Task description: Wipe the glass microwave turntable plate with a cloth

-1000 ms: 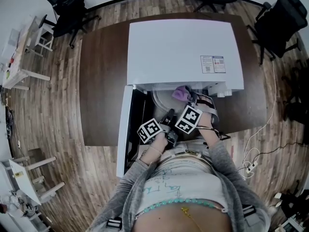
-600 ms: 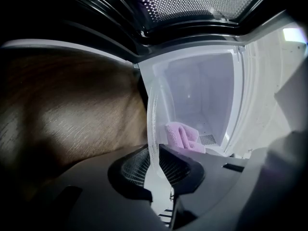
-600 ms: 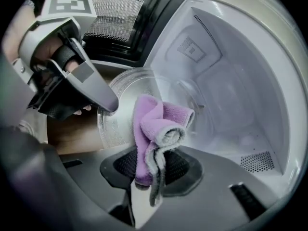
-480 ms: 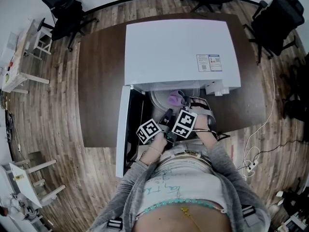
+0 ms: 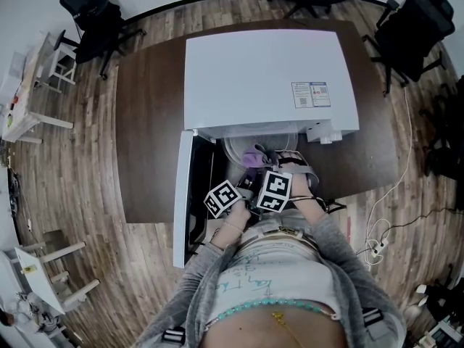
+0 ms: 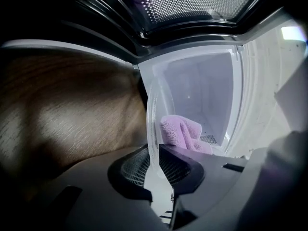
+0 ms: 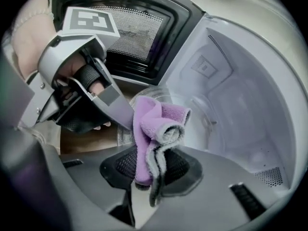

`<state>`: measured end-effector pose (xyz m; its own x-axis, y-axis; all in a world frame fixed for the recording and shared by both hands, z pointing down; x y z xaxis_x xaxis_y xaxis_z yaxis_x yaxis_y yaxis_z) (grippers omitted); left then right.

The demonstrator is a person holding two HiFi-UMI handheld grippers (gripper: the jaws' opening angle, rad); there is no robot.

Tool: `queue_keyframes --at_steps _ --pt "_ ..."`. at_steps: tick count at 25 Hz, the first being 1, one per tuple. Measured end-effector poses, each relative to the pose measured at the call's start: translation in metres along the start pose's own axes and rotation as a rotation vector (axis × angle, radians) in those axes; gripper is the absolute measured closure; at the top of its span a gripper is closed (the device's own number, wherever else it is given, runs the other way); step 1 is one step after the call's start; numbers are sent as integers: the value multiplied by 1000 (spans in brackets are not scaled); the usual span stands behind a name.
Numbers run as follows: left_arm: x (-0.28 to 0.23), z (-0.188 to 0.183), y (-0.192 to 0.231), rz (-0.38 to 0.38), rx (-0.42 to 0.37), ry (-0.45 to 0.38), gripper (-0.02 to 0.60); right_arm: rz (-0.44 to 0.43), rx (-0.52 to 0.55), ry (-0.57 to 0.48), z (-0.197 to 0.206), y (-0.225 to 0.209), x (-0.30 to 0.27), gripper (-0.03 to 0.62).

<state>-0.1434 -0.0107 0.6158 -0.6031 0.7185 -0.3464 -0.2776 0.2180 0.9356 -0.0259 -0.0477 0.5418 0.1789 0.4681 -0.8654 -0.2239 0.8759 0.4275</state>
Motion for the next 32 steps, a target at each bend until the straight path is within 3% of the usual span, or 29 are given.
queue_keyframes --at_steps 13,32 --pt "-3 3 -4 12 4 -32 517 -26 -41 -159 1 -2 4 477" --pt "-3 10 -6 8 10 -115 520 -3 42 -237 22 -16 19 477"
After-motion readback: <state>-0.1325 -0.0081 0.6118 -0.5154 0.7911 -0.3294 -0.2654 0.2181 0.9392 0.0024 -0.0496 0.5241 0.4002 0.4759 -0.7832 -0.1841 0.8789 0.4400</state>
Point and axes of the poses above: the fingertips, and each gripper's own axes: x backward along the fingers, y to its left, z out of its underside, the point moved 10 cm from there along x, backward along the fingers, and after that the axes turned 1 degree about -y, right-handed, at the moved point
